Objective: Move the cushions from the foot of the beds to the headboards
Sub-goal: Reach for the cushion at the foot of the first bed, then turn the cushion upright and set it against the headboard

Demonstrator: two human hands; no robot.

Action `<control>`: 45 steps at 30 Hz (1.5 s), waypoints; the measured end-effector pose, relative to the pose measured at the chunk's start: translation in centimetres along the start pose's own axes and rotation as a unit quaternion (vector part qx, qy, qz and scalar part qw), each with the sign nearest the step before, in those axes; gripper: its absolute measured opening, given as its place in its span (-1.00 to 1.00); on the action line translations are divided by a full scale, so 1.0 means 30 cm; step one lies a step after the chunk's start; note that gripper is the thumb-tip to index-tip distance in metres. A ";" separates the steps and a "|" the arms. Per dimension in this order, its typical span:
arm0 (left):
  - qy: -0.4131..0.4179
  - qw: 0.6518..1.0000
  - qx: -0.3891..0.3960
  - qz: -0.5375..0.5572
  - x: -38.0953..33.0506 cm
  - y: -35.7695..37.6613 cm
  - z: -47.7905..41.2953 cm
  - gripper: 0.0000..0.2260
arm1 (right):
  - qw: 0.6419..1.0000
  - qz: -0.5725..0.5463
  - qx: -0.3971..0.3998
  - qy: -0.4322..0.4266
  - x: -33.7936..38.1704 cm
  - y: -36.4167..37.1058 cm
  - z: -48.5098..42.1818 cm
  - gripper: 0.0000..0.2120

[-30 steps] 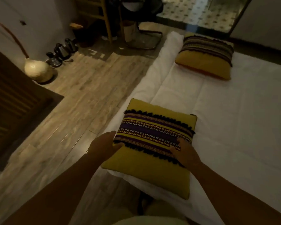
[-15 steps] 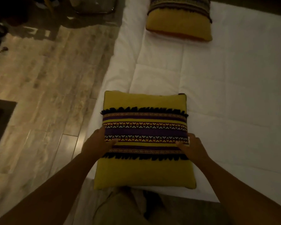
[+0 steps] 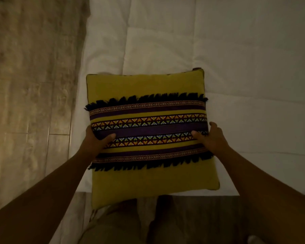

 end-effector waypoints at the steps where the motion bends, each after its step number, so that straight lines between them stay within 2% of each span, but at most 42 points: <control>1: -0.010 1.000 -0.003 0.011 0.019 0.004 -0.016 -0.04 | 1.000 -0.025 0.010 0.002 -0.013 0.016 -0.017 0.01; 6: -0.032 0.999 -0.016 0.032 0.054 0.010 -0.061 -0.06 | 0.992 -0.120 0.035 0.024 -0.064 0.082 -0.064 -0.05; 10: 0.021 0.998 0.000 0.054 -0.010 0.025 -0.042 -0.27 | 0.984 -0.164 0.065 0.023 -0.047 0.072 -0.072 -0.06; 16: 0.061 0.997 0.008 0.054 -0.150 0.006 -0.021 -0.35 | 0.976 -0.213 0.036 -0.002 -0.008 0.035 0.030 -0.30; 23: 0.118 0.989 0.079 -0.043 -0.446 0.043 -0.083 -0.31 | 0.947 -0.315 -0.049 0.035 -0.096 0.071 0.201 -0.38; 26: 0.155 0.974 0.123 -0.114 -0.592 0.118 -0.119 -0.28 | 0.927 -0.363 -0.078 0.058 -0.133 0.105 0.256 -0.40; 28: 0.186 0.963 0.122 -0.155 -0.690 0.164 -0.144 -0.28 | 0.911 -0.397 -0.075 0.079 -0.145 0.147 0.280 -0.41; 34: 0.250 0.912 0.153 -0.287 -0.920 0.308 -0.213 -0.32 | 0.866 -0.469 -0.087 0.149 -0.138 0.288 0.364 -0.31; 37: 0.275 0.886 0.170 -0.332 -0.978 0.378 -0.245 -0.31 | 0.841 -0.497 -0.115 0.177 -0.137 0.363 0.391 -0.29; 39: 0.278 0.872 0.159 -0.369 -0.971 0.411 -0.280 -0.30 | 0.834 -0.509 -0.106 0.184 -0.126 0.419 0.387 -0.31; 42: 0.262 0.872 0.133 -0.393 -0.898 0.428 -0.347 -0.28 | 0.855 -0.474 -0.110 0.179 -0.141 0.447 0.344 -0.27; 45: 0.275 0.865 0.086 -0.412 -0.848 0.424 -0.395 -0.27 | 0.881 -0.442 -0.067 0.153 -0.159 0.459 0.268 -0.05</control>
Point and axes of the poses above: each hand's wrist, its own z-axis away from the middle knuckle, its own y-axis out of the palm, x = y × z, the point moved 9 cm from there along -z, towards the middle knuckle, and after that the axes turned 1 degree about -y, right-handed, at the moved point
